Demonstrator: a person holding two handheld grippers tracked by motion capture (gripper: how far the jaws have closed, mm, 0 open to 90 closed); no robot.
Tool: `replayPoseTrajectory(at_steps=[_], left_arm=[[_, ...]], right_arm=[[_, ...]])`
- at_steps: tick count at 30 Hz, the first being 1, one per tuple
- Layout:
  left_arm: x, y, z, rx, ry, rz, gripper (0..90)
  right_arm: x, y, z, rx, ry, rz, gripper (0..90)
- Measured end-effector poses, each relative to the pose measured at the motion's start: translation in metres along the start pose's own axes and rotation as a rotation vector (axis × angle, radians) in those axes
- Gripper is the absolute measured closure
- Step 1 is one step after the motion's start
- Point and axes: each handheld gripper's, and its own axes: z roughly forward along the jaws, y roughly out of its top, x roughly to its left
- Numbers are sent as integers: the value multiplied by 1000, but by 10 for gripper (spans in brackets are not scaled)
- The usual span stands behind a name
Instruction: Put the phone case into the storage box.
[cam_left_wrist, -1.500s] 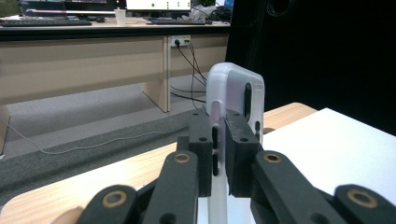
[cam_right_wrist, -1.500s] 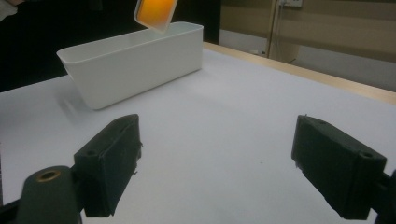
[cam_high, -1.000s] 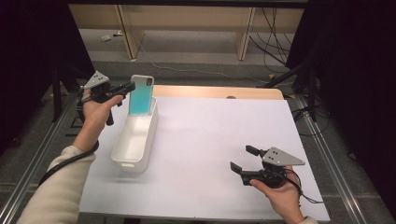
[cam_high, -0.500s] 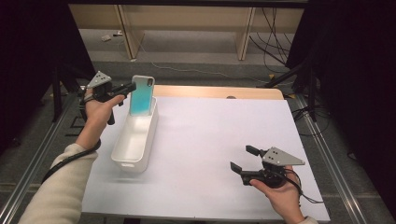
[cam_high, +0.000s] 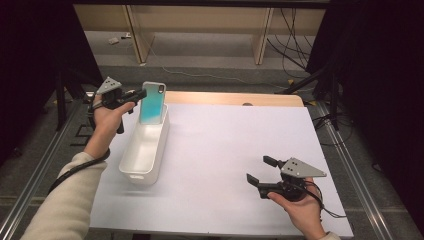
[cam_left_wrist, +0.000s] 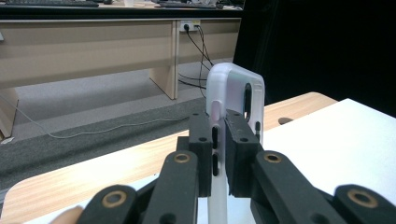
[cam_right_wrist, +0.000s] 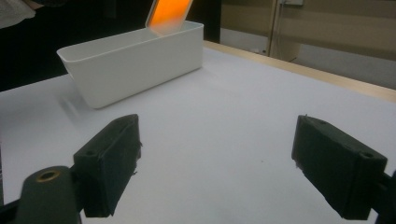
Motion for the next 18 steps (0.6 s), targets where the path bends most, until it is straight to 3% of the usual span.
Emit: replayPoseTrajectory(at_steps=[9, 18], left_arm=[[1, -3, 3, 13, 1, 11, 824], [2, -6, 6, 19, 4, 14, 823]], right_arm=[[1, 0, -1, 20, 10, 32, 168], [1, 0, 0, 13, 15, 27, 168]])
